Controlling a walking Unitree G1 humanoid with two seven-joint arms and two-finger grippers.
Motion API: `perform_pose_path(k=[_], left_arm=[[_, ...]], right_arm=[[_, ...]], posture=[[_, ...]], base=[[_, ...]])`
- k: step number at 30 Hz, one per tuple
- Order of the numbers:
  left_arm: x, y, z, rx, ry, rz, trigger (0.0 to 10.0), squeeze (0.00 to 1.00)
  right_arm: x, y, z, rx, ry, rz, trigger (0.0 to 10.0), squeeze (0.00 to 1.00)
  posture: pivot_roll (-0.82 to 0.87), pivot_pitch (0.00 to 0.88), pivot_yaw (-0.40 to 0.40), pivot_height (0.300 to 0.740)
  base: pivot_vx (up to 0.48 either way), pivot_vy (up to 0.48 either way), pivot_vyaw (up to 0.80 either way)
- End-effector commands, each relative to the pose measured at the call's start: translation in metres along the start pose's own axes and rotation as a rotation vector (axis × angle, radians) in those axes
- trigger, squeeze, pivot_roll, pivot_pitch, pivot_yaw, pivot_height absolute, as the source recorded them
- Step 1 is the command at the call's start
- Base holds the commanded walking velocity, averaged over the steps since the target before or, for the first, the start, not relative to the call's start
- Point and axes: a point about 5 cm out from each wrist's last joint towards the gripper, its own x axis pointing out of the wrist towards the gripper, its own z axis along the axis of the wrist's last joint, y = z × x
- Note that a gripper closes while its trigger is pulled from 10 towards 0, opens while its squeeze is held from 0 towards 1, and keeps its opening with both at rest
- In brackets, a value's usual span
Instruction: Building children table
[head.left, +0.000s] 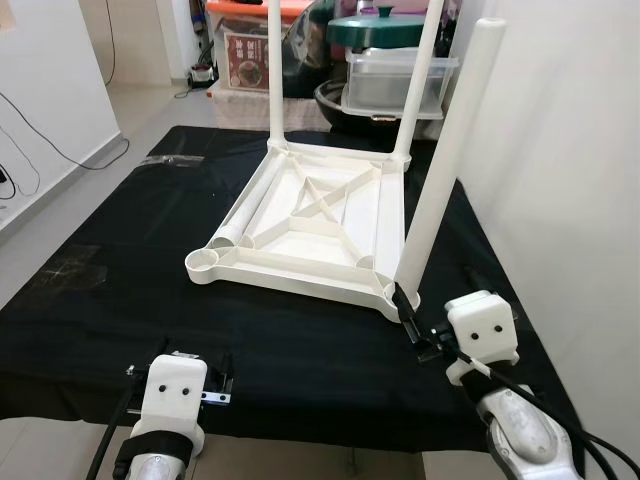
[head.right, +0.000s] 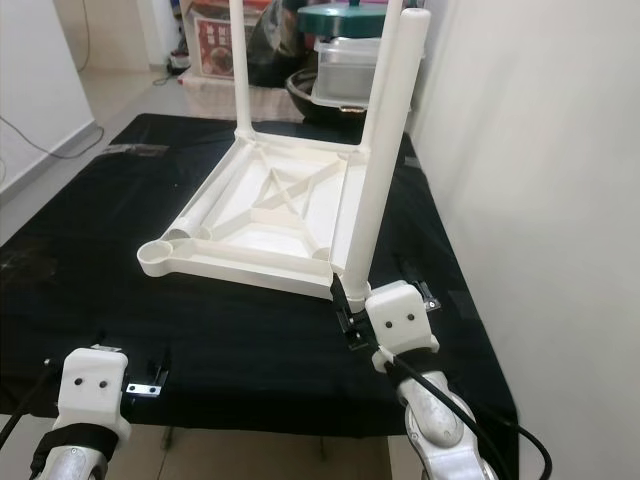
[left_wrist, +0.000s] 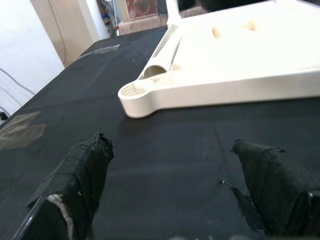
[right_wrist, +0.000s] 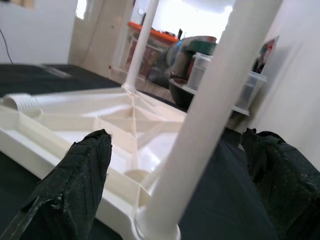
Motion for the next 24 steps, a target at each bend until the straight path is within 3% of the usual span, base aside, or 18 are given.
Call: perform_pose_path(k=[1, 20, 24], left_arm=[[0.0, 0.0, -0.005, -0.017, 0.028, -0.006, 10.0, 0.0], [0.007, -0.003, -0.005, -0.002, 0.001, -0.017, 10.0, 0.0], [0.009, -0.003, -0.005, 0.007, -0.006, -0.005, 10.0, 0.0]], right_arm=[[0.003, 0.005, -0.003, 0.03, 0.011, 0.025, 10.0, 0.0], [0.015, 0.01, -0.002, 0.058, 0.01, 0.082, 10.0, 0.0], [0.015, 0.007, -0.004, 0.046, 0.013, 0.082, 10.0, 0.0]], posture=[[-0.02, 0.0, -0.042, 0.74], [-0.02, 0.0, -0.04, 0.74], [-0.02, 0.0, -0.036, 0.74]], base=[[0.0, 0.48, 0.0], [0.0, 0.48, 0.0], [0.0, 0.228, 0.0]])
